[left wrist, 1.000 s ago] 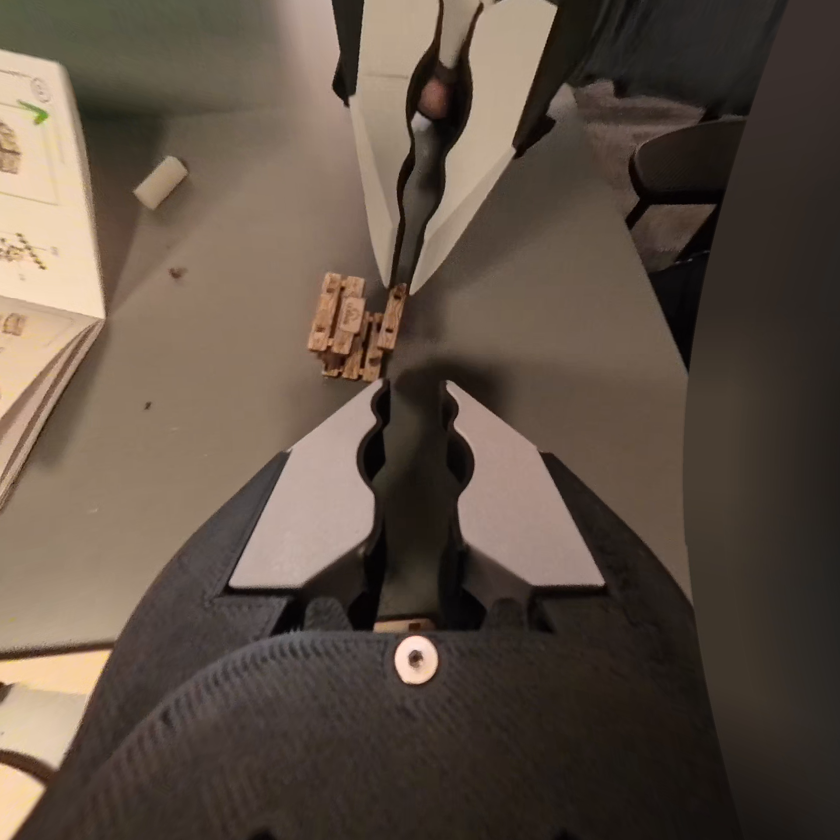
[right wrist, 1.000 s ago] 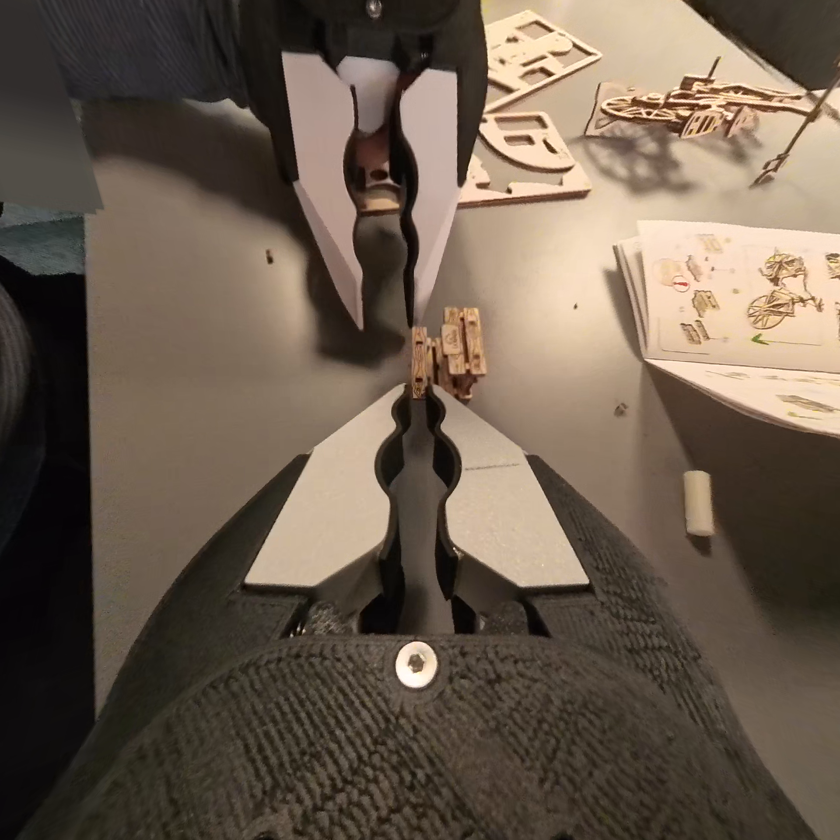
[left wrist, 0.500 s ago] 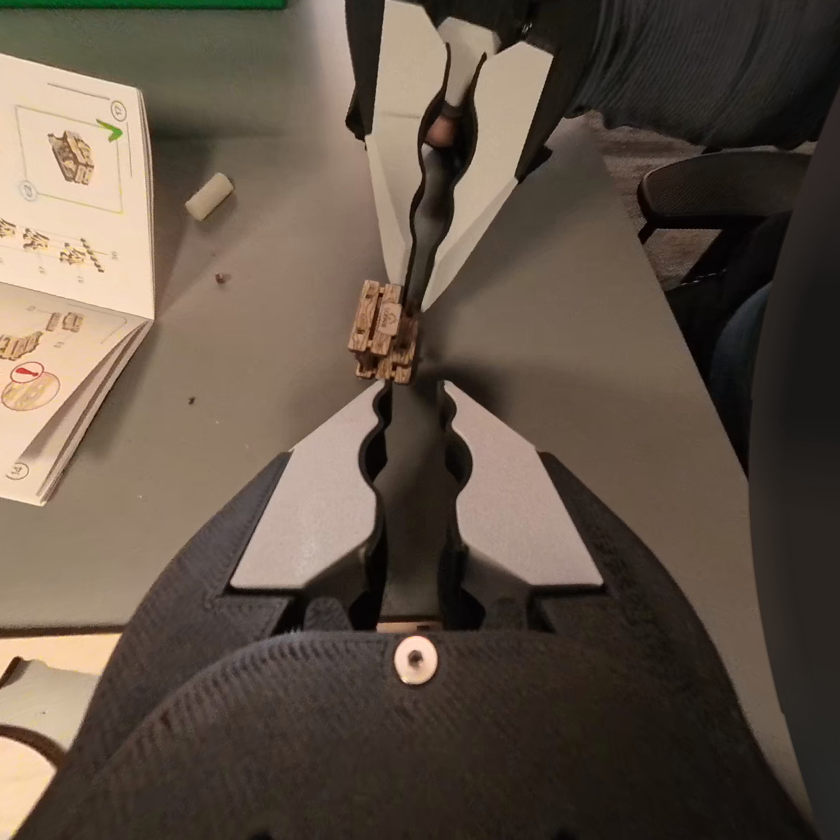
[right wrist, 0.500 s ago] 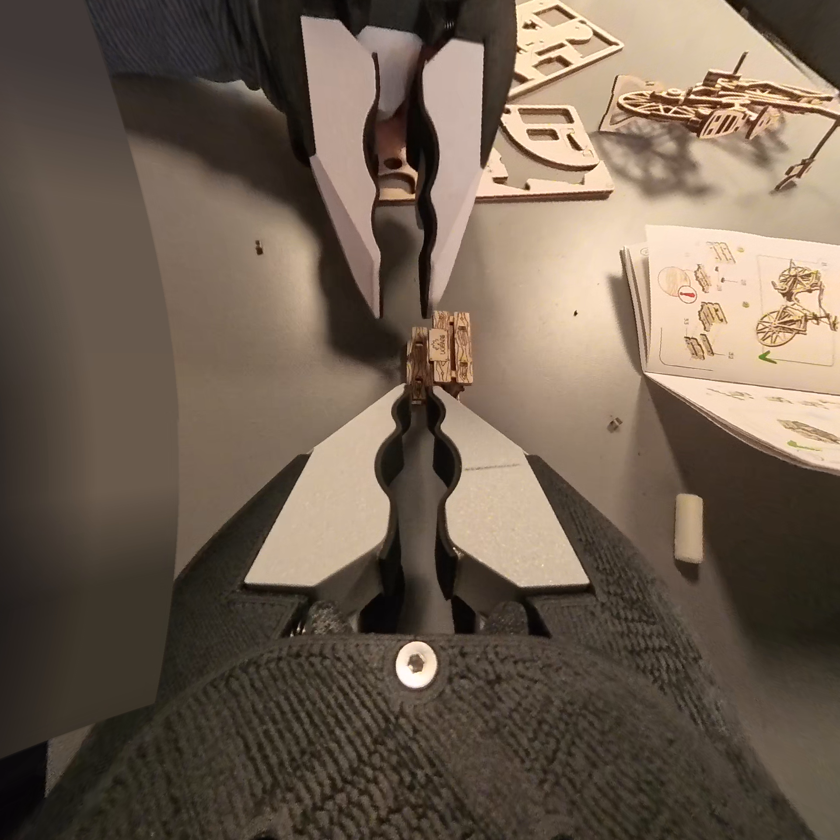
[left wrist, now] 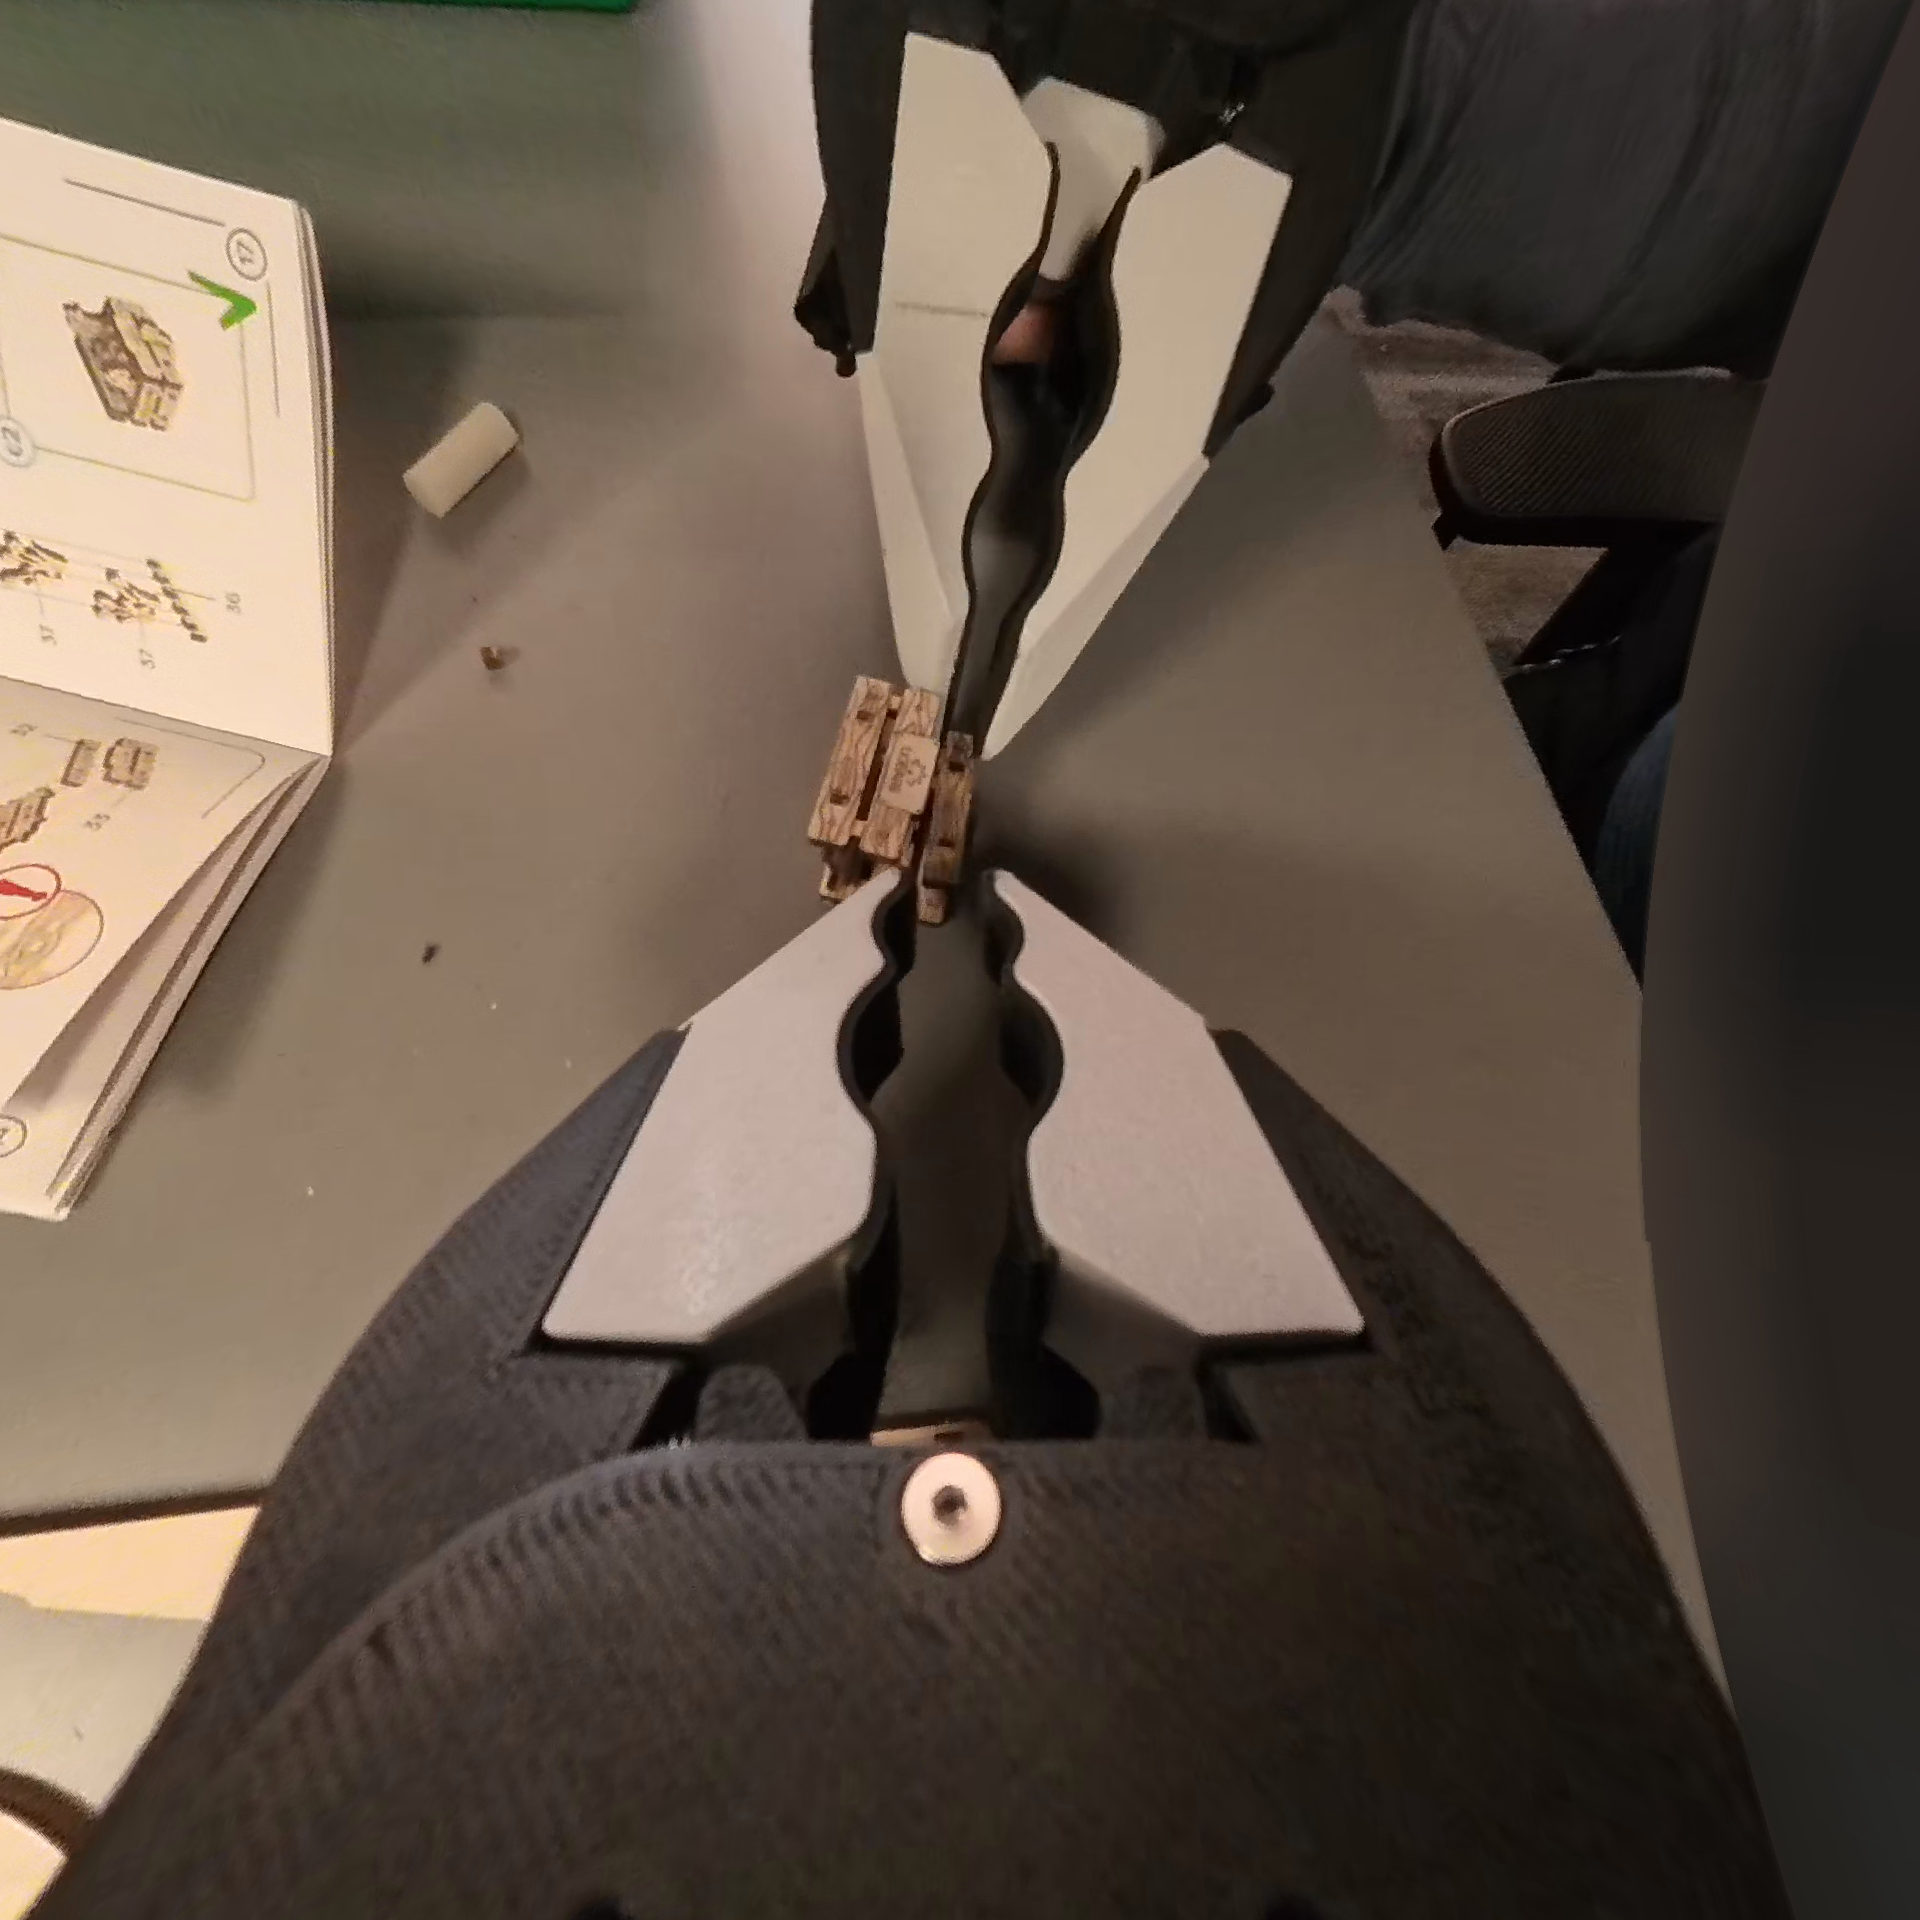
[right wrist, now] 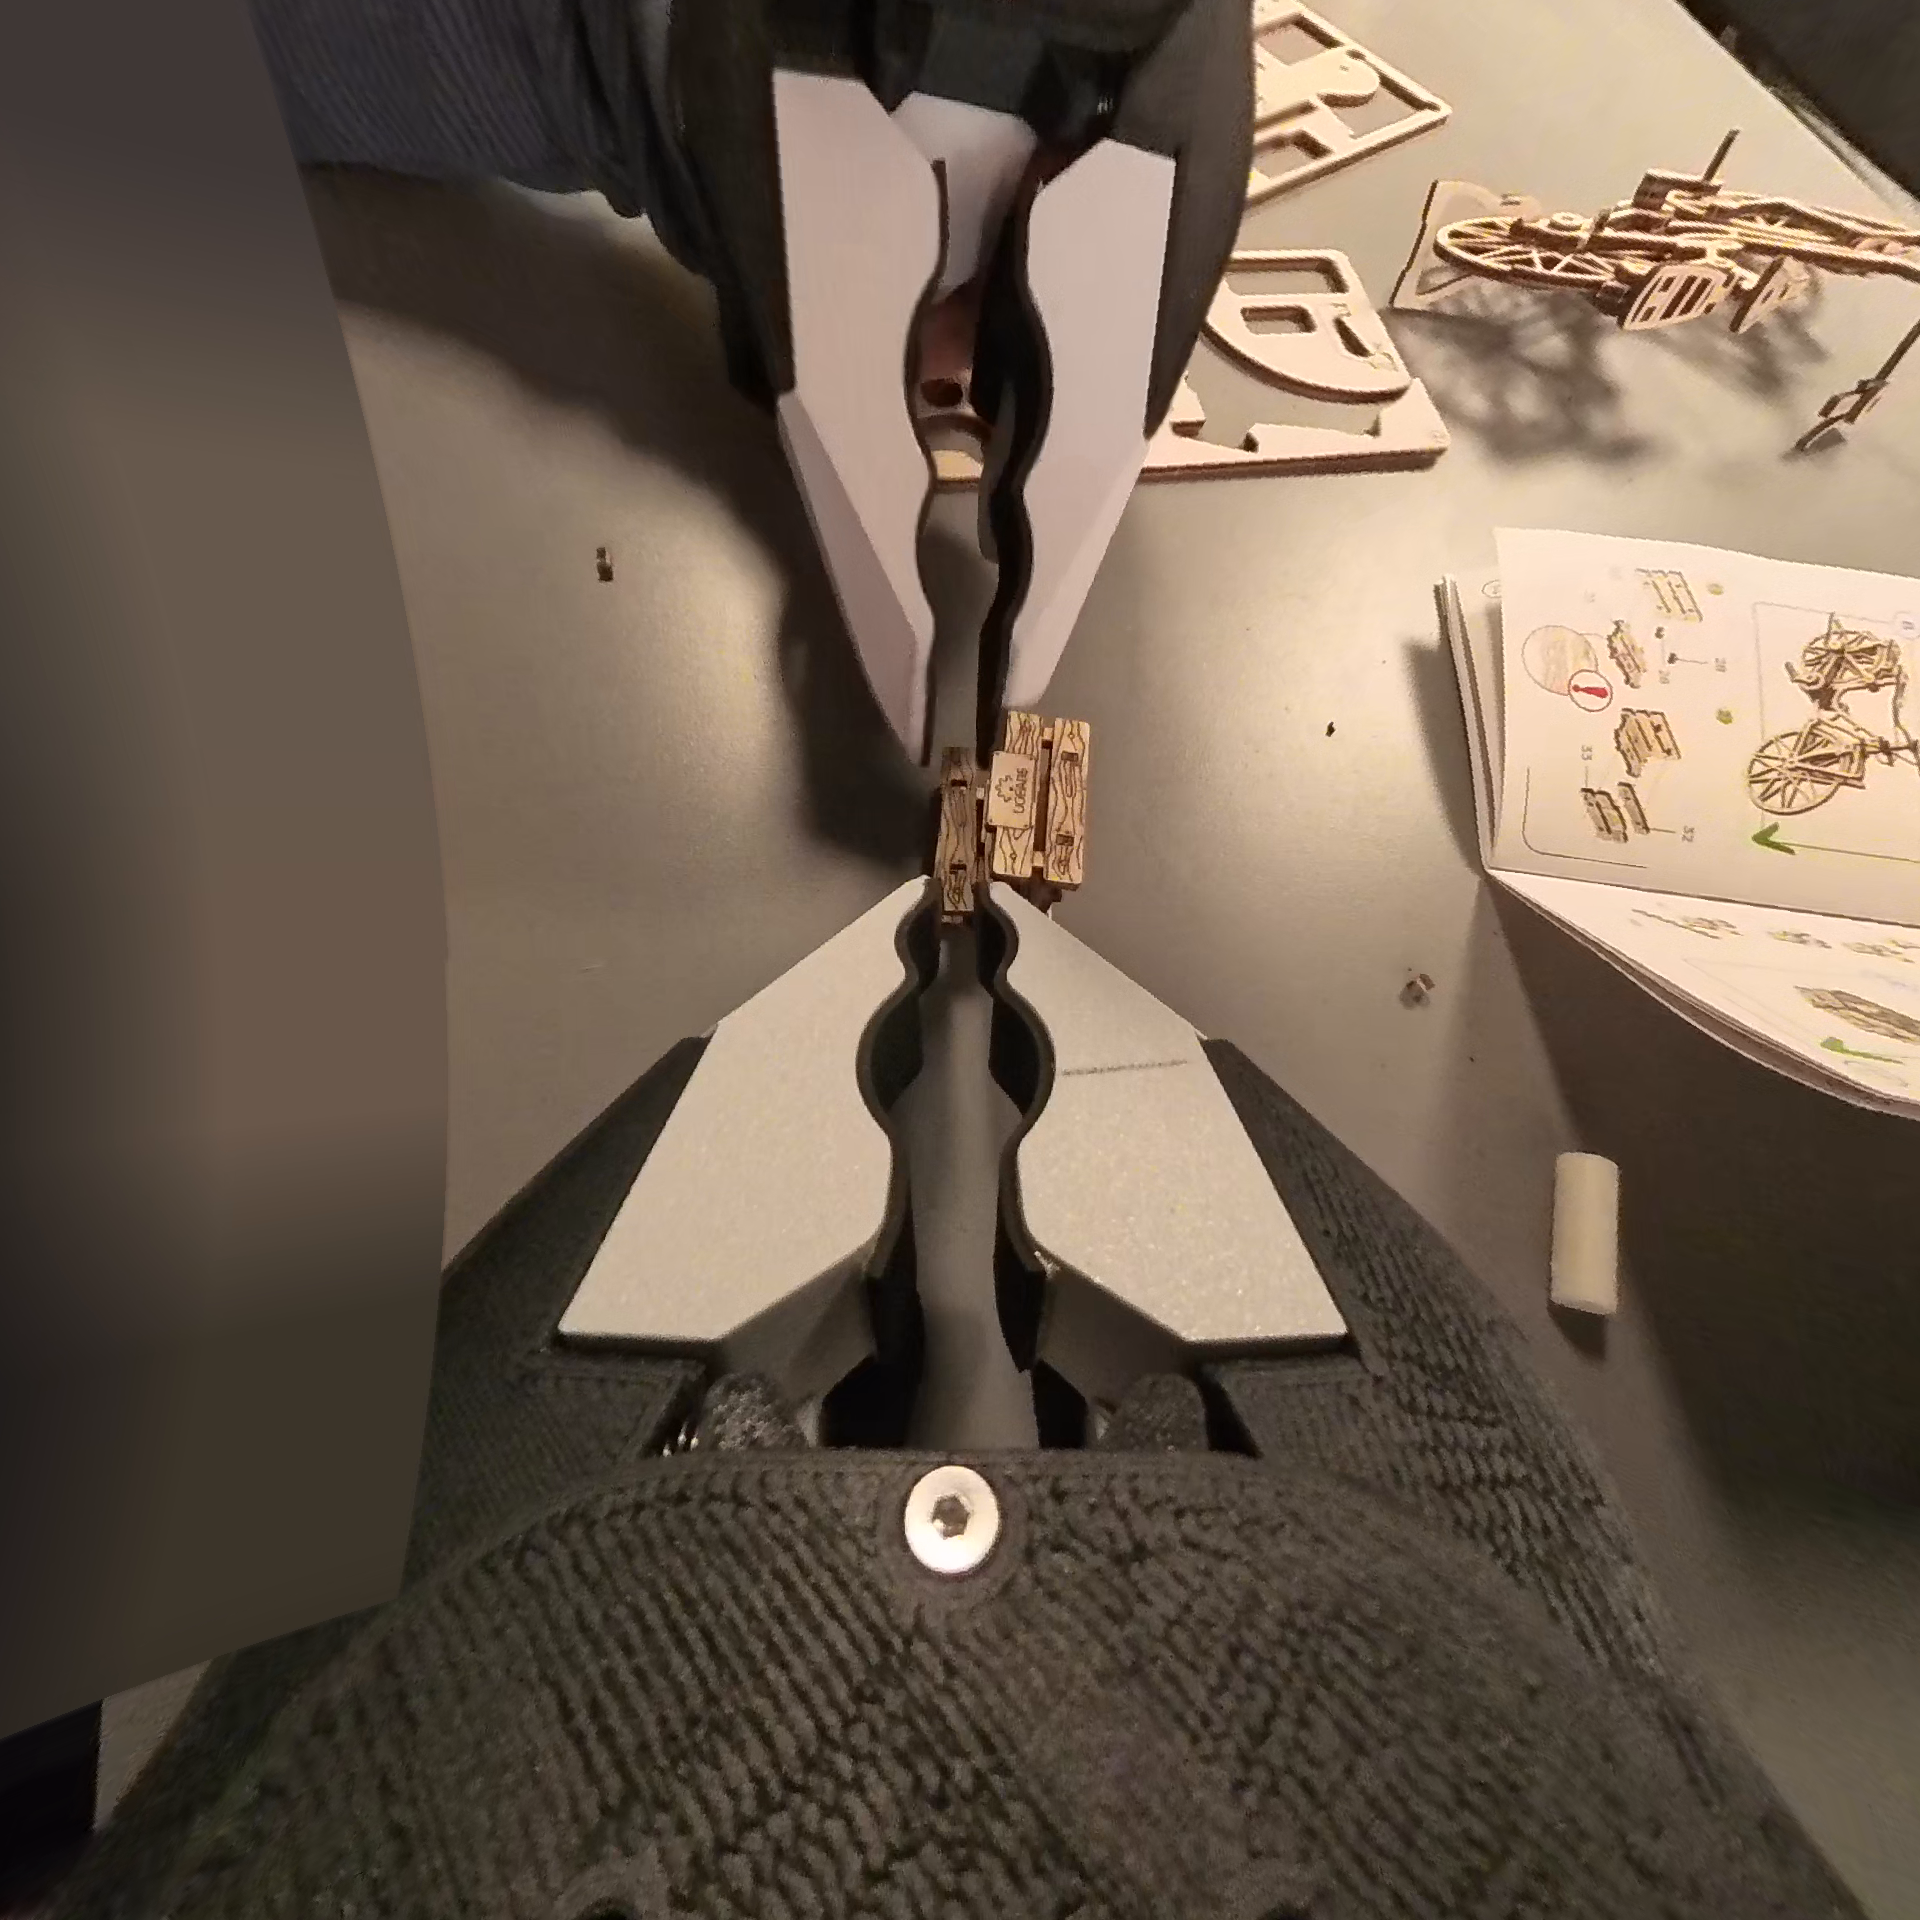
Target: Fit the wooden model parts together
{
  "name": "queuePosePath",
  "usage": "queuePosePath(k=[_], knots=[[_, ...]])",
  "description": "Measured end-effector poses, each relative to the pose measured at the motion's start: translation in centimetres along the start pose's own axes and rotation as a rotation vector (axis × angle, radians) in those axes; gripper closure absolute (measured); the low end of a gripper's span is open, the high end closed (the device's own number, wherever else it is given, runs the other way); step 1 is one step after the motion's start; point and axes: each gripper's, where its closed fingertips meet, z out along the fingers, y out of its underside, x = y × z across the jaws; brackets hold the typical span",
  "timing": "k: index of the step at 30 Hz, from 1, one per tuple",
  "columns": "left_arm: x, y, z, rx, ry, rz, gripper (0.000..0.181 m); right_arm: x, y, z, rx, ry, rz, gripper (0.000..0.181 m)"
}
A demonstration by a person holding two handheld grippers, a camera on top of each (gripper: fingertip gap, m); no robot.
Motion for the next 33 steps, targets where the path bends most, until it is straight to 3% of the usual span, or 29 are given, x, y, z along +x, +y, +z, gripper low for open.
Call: queuePosePath(k=[24,28,33], knots=[[0.2,-0.3,-0.4,0.018,0.085,0.022,0.176,-0.5,-0.5,-0.1,0.018,0.078,0.091,0.177],[0.5,0.0,-0.8,0.0,0.103,0.089,0.176,-1.2,-0.4,-0.8,0.034,0.063,0.1,0.164],[0.4,0.3,-1.3,-0.017,0.148,0.131,0.176,0.9,-1.1,-2.3,0.136,0.172,0.157,0.148]])
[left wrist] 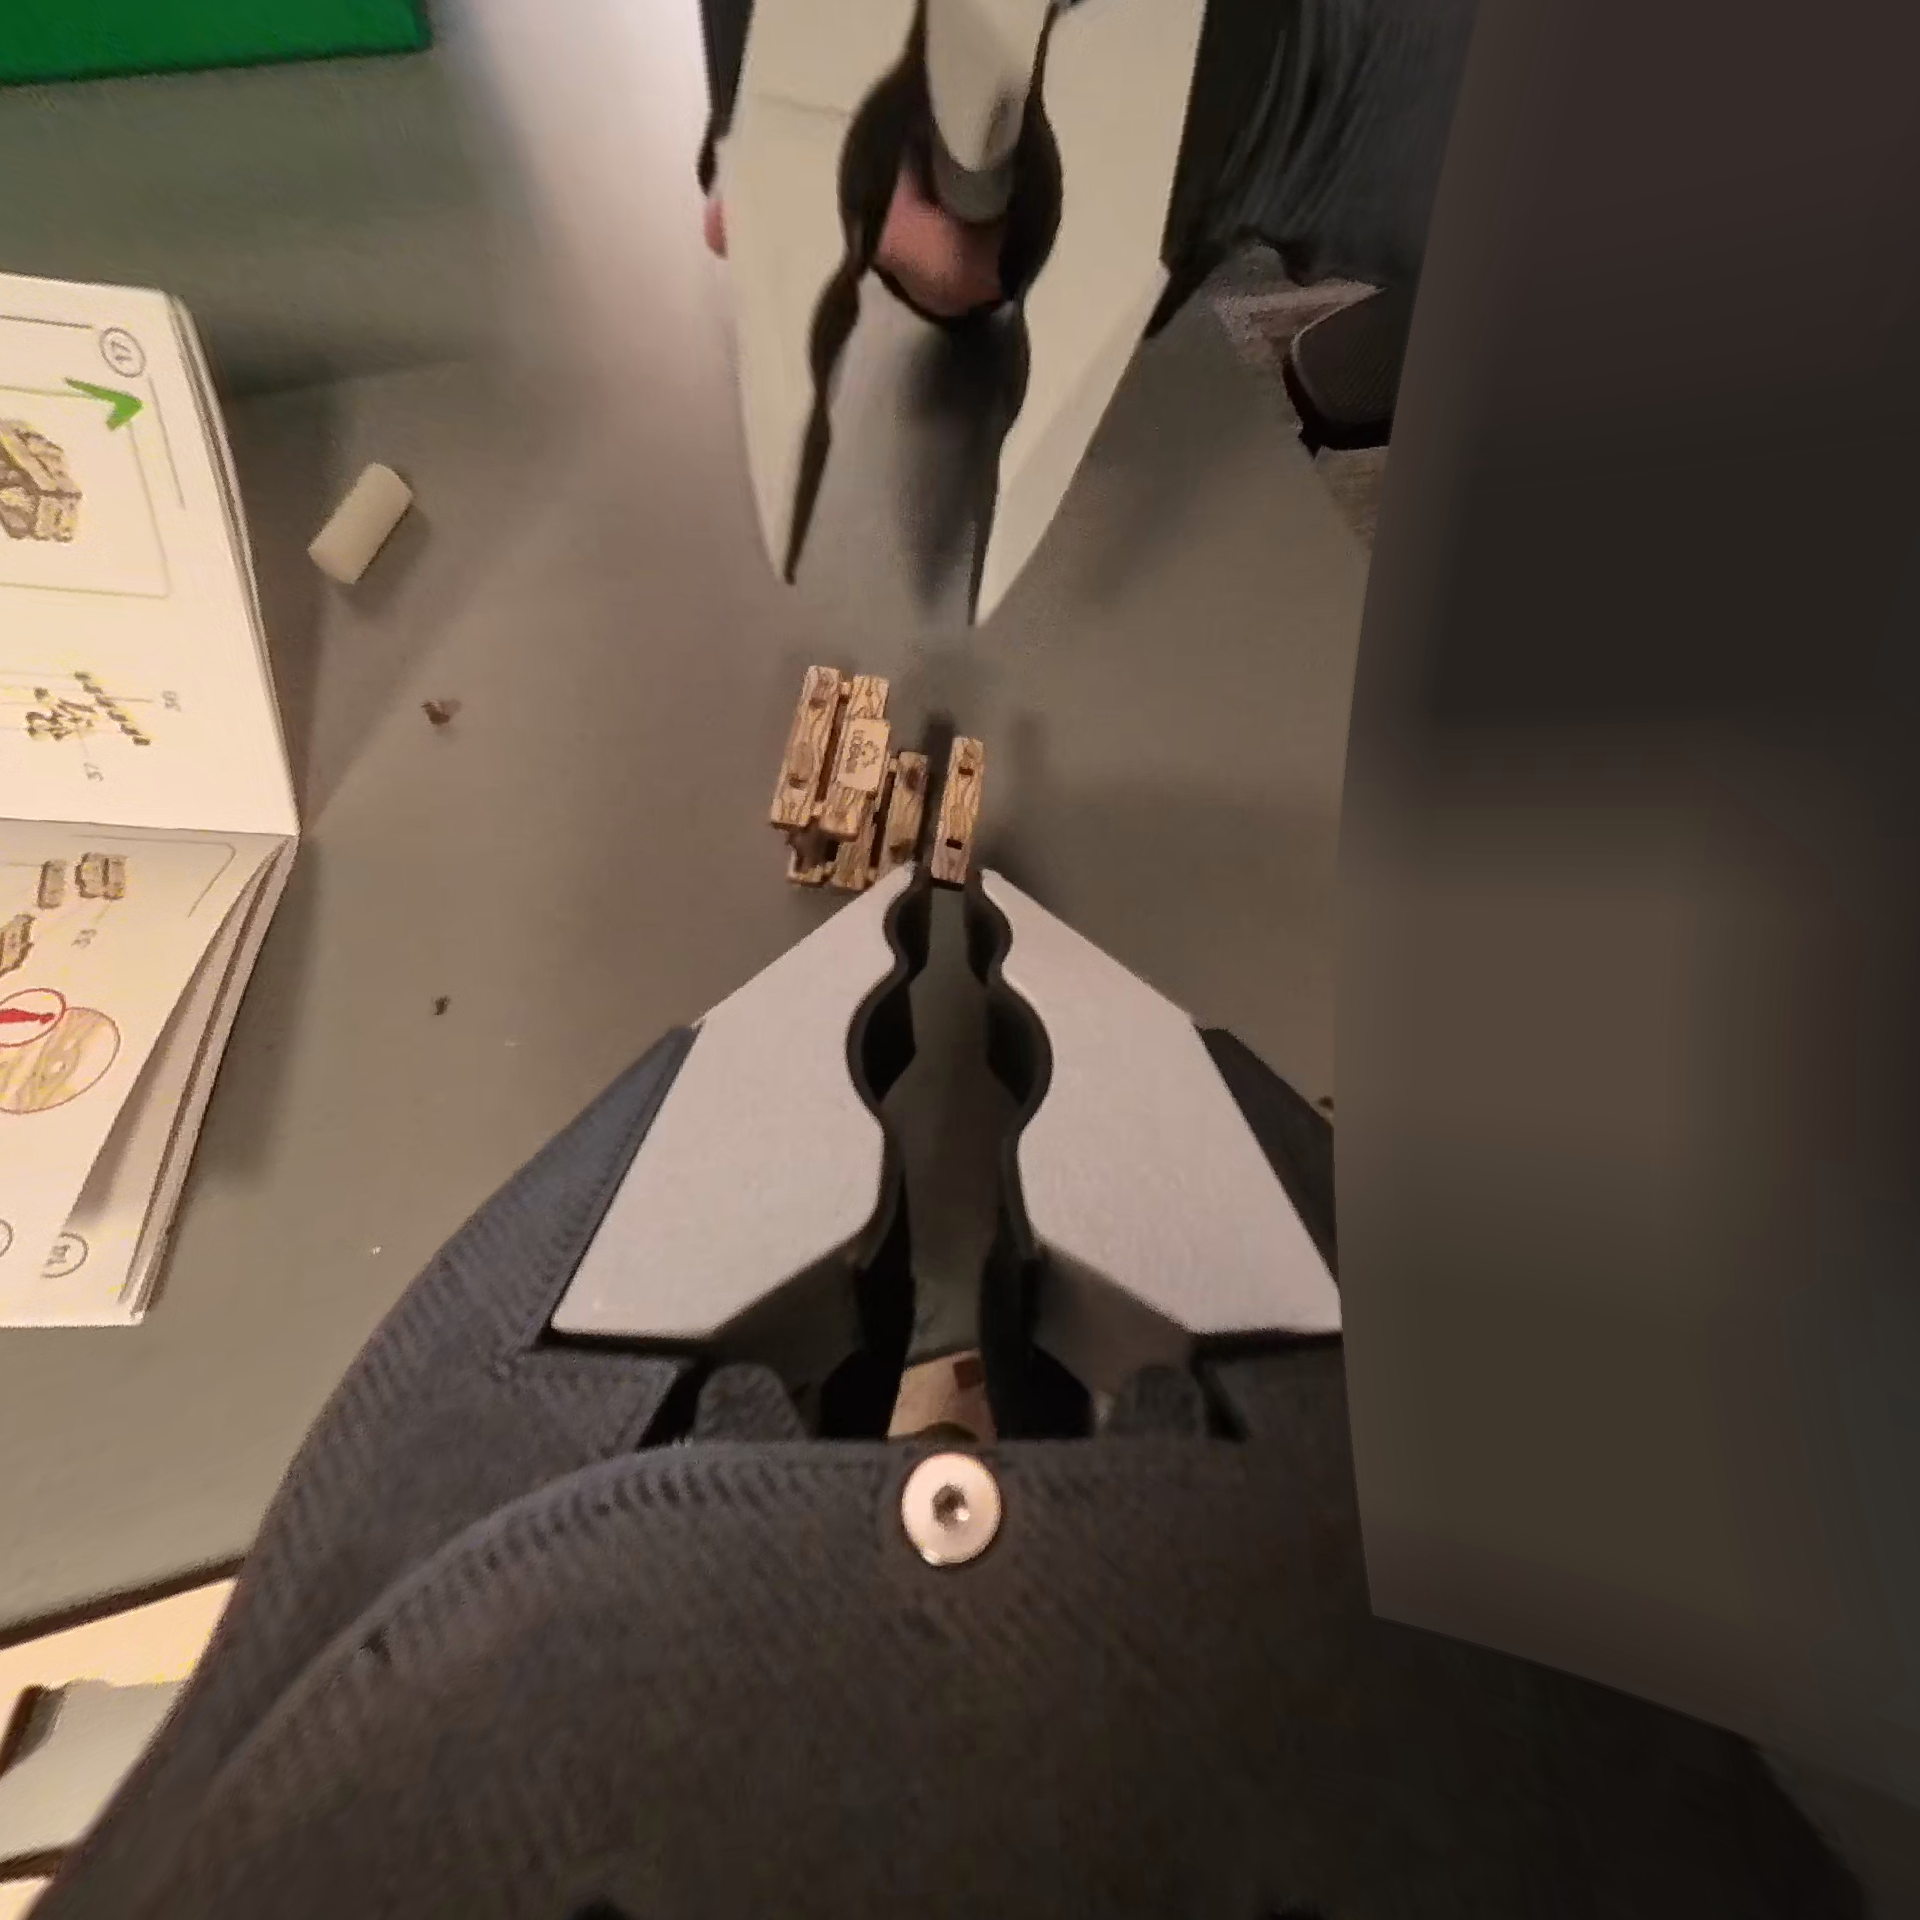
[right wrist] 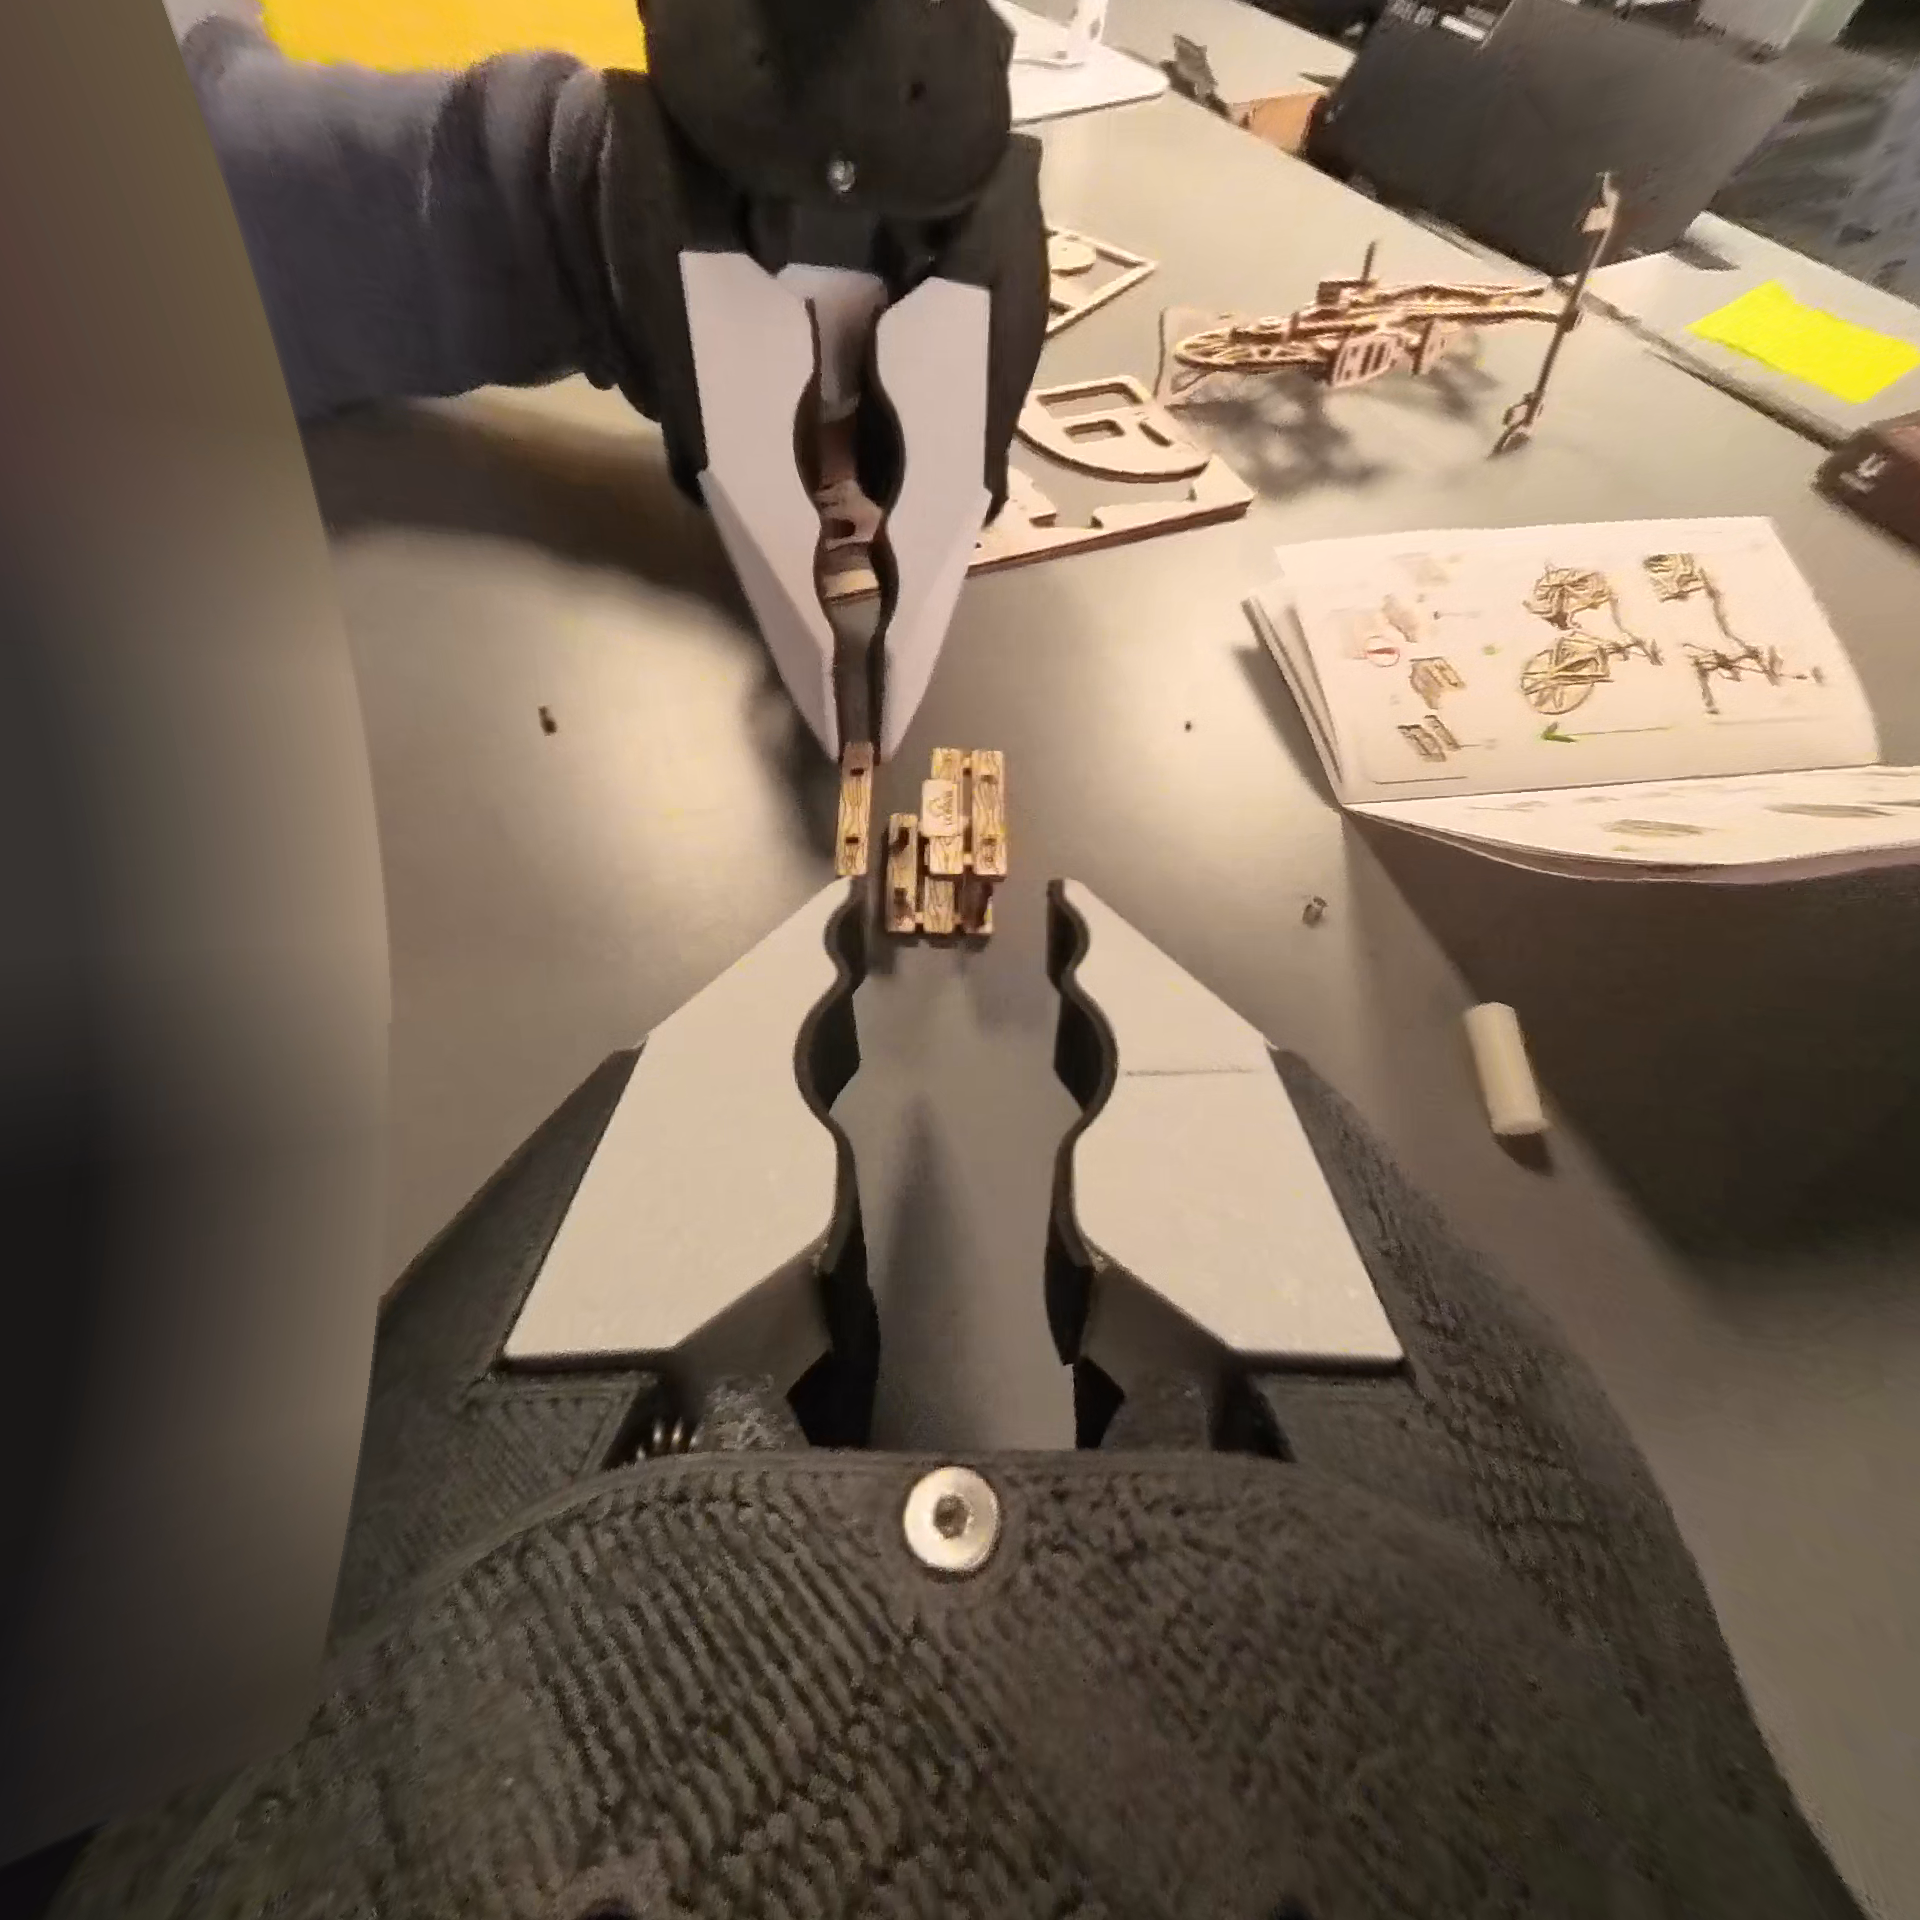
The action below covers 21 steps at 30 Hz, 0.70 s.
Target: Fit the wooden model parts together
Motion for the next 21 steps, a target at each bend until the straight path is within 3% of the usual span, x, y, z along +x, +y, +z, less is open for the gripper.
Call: queuePosePath(k=[10,21], knots=[[-0.9,-0.5,0.1,0.04,-0.007,0.009,0.177,-0.2,0.7,1.1,-0.072,-0.134,0.002,0.149],[-1.1,-0.2,0.5,0.008,0.019,-0.032,0.176,-1.2,1.4,1.1,-0.115,-0.093,0.032,0.161]])
